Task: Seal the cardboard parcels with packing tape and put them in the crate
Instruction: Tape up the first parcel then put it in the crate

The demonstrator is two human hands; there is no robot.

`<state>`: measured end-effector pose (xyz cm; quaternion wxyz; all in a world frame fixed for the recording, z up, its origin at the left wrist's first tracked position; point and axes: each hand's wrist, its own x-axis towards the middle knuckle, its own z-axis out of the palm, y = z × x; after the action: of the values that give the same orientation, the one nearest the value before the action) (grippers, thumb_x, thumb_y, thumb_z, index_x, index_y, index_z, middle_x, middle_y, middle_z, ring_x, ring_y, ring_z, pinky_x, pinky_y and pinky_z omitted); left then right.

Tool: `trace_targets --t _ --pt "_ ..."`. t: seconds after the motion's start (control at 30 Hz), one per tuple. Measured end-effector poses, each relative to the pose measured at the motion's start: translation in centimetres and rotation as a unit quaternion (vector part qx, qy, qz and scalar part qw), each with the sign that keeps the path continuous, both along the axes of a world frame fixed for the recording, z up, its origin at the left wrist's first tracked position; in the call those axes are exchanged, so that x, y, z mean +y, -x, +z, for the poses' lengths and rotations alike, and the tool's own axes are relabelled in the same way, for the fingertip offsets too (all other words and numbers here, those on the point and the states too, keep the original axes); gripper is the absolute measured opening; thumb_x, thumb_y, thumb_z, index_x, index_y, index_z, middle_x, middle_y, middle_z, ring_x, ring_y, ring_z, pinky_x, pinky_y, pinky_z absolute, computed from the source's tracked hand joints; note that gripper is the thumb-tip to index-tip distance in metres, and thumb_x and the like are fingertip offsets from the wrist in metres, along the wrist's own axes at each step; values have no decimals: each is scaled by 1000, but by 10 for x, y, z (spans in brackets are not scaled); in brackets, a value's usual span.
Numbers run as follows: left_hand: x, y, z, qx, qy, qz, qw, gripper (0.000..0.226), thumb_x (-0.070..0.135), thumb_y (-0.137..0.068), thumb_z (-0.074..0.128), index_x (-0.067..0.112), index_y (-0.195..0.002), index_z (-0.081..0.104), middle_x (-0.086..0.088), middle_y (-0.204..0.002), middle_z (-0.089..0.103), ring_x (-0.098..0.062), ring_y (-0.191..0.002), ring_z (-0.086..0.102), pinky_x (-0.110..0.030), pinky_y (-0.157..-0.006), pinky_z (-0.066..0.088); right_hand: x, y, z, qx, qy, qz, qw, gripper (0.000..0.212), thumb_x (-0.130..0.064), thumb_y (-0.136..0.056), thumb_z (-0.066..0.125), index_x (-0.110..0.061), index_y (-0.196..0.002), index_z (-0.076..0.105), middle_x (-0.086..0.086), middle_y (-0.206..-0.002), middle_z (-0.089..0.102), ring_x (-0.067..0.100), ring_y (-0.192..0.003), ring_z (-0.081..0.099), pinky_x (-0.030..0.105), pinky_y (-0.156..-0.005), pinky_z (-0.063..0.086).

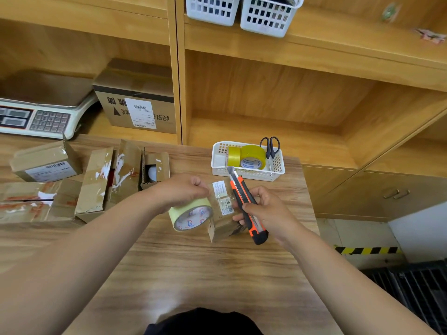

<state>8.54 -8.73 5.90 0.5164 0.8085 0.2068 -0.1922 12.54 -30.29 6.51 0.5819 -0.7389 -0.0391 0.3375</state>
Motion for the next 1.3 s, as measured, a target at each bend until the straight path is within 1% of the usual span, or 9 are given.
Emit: trace_targets --t 0.17,0.37,0.5,0.63,0.73,0.9,1.0,1.1,1.3 --pt "-7 -4 3 -4 -62 12 998 18 25 -85 66 8 -89 69 0 -66 56 -12 -51 43 -19 -45 29 14 -5 -4 -91 98 50 990 11 -16 -94 56 -14 -87 48 5 -78 63 21 -63 68 32 -55 51" --pt "-6 -4 0 15 -90 9 996 23 28 -79 70 6 -86 71 -2 -72 62 -15 -62 51 -24 -57 38 13 -10 -2 -233 189 62 952 19 -28 -90 61 -18 -79 50 -4 -68 61 15 -62 58 32 -59 42" --pt "-5 -2 -7 12 -82 26 996 19 30 -76 73 12 -79 71 -6 -82 70 -15 -69 56 -27 -64 44 11 -20 -1 -175 144 0 974 22 -27 -90 59 -14 -77 46 16 -79 64 35 -69 60 44 -62 50" --pt "-5 0 -9 13 -102 30 994 18 32 -77 71 15 -83 72 -1 -83 70 -12 -67 56 -25 -65 43 8 -26 4 -113 104 -65 986 22 -21 -94 53 -11 -77 44 12 -71 57 16 -50 52 18 -42 37" --pt "-4 0 -8 29 -98 28 994 18 30 -78 70 13 -84 72 2 -76 65 -12 -63 53 -23 -62 41 7 -26 2 -79 50 -89 992 16 -21 -95 51 -9 -85 49 32 -96 62 41 -77 63 28 -61 45" --pt "-3 -5 -1 64 -102 -1 993 10 24 -78 73 15 -79 69 1 -67 59 -14 -57 49 -19 -51 36 3 -14 -1 -41 -1 -62 997 18 -18 -99 44 -15 -94 61 17 -106 69 42 -109 56 56 -98 42" --pt "0 -11 9 71 -125 -28 989 9 24 -80 70 18 -75 66 3 -73 61 -15 -67 53 -22 -60 40 0 -14 -2 -65 29 -20 997 22 -21 -100 42 -3 -95 54 28 -92 61 41 -85 61 46 -80 53" --pt "2 -17 20 74 -124 -48 988 6 24 -80 71 18 -78 69 1 -78 65 -16 -70 56 -23 -62 43 2 -10 -3 -80 85 13 993 25 -21 -101 42 -10 -78 42 5 -61 45 8 -43 44 19 -44 36" --pt "4 -21 22 77 -89 -38 992 7 24 -80 72 18 -82 70 0 -76 66 -16 -66 57 -23 -63 44 -5 3 -10 -90 -21 -98 991 23 -16 -101 38 3 -98 51 17 -85 67 18 -69 53 23 -56 42"
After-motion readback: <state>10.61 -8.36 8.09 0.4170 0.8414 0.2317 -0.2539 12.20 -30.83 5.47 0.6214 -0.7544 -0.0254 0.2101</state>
